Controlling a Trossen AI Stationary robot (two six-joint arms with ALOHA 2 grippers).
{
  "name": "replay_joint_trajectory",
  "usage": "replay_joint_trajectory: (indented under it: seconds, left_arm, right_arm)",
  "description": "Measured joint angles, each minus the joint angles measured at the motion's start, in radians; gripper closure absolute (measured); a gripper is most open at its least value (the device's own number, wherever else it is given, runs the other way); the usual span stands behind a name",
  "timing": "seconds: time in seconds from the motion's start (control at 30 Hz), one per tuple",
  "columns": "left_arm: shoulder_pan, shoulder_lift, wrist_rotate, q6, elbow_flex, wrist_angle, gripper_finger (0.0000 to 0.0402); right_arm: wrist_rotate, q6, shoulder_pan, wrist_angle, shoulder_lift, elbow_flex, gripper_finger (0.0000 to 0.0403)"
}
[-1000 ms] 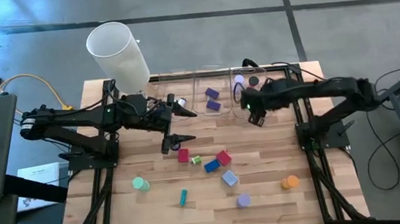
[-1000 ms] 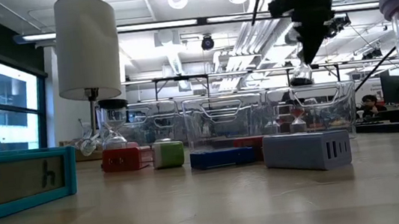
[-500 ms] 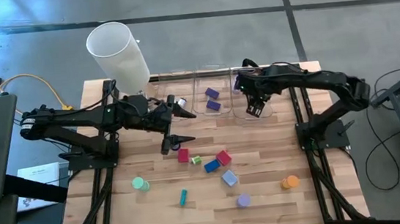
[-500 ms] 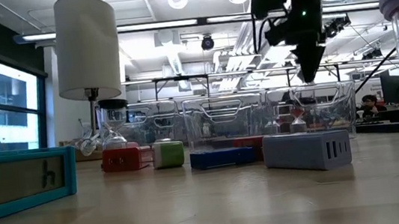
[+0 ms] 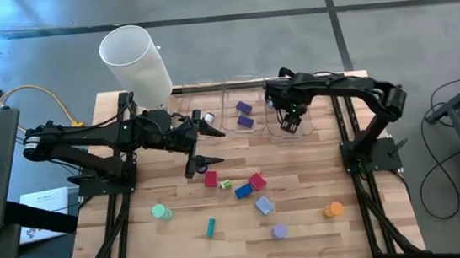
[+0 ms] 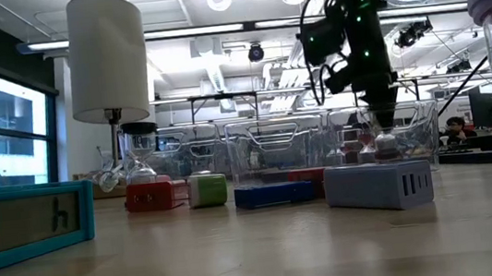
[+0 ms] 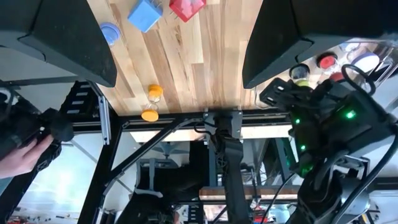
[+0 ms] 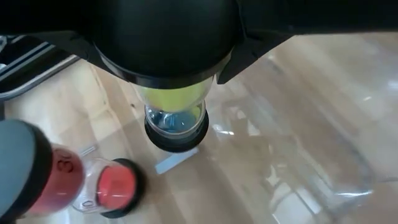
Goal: Pick & Place Office items
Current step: Put the green hourglass into the right transparent bin
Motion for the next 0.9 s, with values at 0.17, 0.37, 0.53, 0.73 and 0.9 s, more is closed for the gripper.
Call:
replay_joint_trajectory:
  seconds: [0.17, 0.37, 0.53, 0.73, 0.9]
  left_arm:
    - [0.0, 0.0, 0.0, 0.0, 0.0, -0.001, 0.0061]
    - [0.0, 0.0, 0.0, 0.0, 0.0, -0.001, 0.0061]
    - [0.0, 0.0, 0.0, 0.0, 0.0, -0.001, 0.0061]
    - [0.0, 0.0, 0.0, 0.0, 0.0, -0.002, 0.0061]
    - [0.0, 0.0, 0.0, 0.0, 0.0, -0.002, 0.0061]
  right_arm:
    - [0.043, -0.005, -0.022, 0.015, 0.023, 0.0, 0.0217]
    - [0.035, -0.001, -0.053, 0.044, 0.024, 0.0, 0.0175]
    - [0.033, 0.002, -0.068, 0.046, 0.024, 0.0, 0.0188]
    - [0.041, 0.001, -0.067, 0.044, 0.023, 0.0, 0.0201]
    - [0.047, 0.003, -0.063, 0.039, 0.023, 0.0, 0.0175]
